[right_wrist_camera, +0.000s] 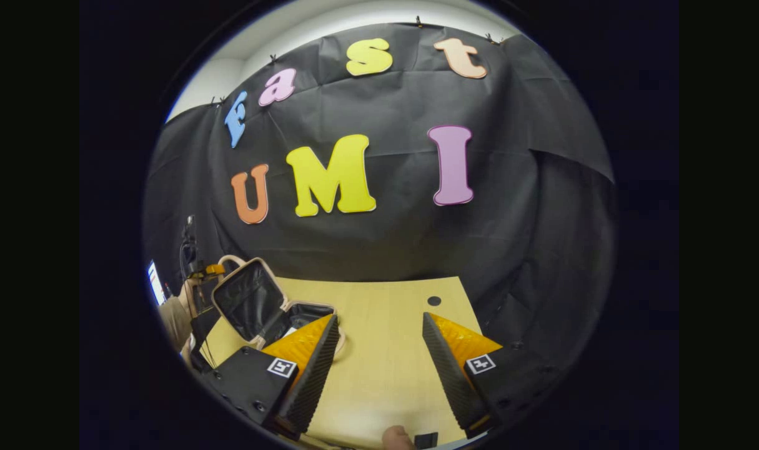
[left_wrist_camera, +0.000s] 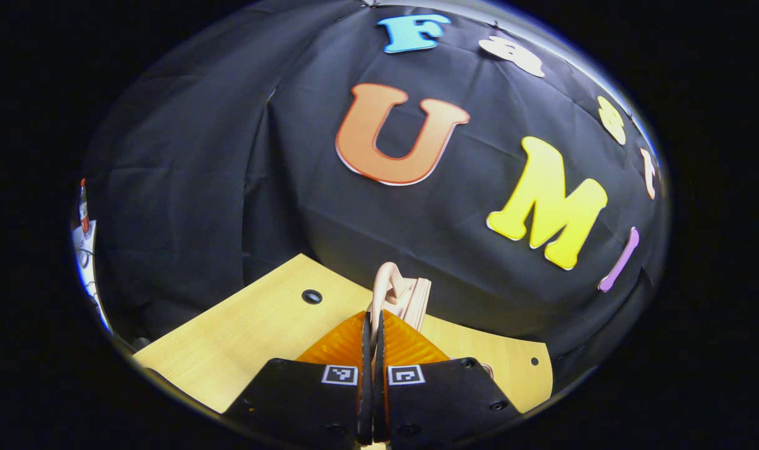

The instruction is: First open the suitcase, pack the skin care products into it, and then close the suitcase.

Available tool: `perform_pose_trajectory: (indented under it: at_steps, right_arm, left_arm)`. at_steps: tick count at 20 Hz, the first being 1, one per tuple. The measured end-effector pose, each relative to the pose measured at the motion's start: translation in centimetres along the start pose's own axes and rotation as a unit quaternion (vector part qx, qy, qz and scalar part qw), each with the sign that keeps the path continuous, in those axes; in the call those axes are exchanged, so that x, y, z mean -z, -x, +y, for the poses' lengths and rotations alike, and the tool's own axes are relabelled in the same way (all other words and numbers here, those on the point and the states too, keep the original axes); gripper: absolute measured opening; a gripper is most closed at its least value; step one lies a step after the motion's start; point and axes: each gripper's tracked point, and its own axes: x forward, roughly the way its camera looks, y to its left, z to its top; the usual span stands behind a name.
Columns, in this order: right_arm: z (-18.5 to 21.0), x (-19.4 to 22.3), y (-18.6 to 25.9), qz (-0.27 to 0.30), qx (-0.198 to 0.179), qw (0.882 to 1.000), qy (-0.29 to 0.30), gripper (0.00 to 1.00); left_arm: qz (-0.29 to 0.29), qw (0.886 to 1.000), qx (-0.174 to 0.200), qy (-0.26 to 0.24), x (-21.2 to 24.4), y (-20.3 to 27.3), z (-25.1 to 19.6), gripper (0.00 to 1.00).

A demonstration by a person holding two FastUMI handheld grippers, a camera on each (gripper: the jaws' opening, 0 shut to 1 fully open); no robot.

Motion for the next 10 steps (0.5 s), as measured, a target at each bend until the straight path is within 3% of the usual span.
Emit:
perform_pose_trajectory:
  at_steps: [5, 10]
  right_arm:
    - [-1.2, -0.4, -0.9, 0.001, -0.026, 0.999, 0.022, 0.80]
    - [-3.1, -0.3, -0.9, -0.001, -0.038, 0.999, 0.036, 0.80]
  left_arm:
    - [-0.004, 0.997, 0.025, -0.070, 1.6, 2.4, -7.5, 0.04]
    - [0.009, 0.996, 0.058, -0.071, 4.9, 3.4, -14.9, 0.03]
